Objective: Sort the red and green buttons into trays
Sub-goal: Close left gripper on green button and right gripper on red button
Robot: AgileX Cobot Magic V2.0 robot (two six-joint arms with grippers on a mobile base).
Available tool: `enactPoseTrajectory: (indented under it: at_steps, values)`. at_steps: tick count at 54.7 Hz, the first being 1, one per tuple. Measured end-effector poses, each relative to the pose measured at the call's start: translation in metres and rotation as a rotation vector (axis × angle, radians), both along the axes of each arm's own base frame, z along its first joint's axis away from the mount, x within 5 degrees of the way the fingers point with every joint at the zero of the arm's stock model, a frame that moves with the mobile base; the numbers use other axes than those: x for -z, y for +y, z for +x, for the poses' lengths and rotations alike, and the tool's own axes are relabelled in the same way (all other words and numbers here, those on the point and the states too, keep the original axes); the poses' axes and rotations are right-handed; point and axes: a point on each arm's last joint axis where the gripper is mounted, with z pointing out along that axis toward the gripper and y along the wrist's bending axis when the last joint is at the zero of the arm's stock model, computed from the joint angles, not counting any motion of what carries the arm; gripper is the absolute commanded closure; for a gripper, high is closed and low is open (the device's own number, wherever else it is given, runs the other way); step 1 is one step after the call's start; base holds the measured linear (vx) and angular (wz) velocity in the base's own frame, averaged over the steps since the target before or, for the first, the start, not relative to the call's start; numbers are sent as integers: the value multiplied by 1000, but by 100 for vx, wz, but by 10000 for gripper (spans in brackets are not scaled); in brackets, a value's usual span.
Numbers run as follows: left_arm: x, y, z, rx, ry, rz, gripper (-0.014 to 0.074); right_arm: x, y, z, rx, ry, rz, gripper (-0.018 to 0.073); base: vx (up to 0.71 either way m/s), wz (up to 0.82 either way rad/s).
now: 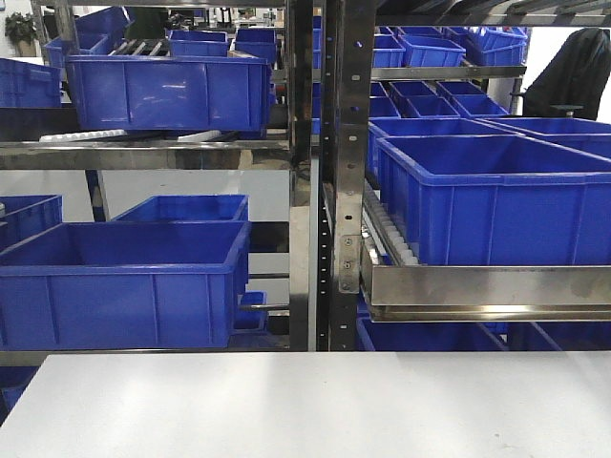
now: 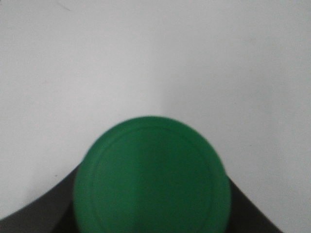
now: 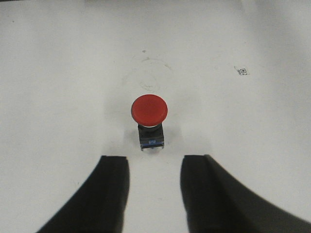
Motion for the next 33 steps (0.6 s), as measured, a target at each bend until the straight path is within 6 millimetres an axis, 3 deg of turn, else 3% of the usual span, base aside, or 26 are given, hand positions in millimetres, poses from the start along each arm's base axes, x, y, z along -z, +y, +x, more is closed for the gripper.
enactPoseTrajectory:
  at_steps: [5, 11, 33]
  values:
    - [0, -2, 0, 30, 0, 1, 602, 4, 0, 8, -6, 7, -3, -46, 0, 0]
    - [0, -3, 0, 50, 1, 1, 602, 13, 0, 19, -20, 47, -17, -105, 0, 0]
    - [0, -4, 0, 56, 1, 1, 602, 63, 2, 71, -48, 165, 9, -78, 0, 0]
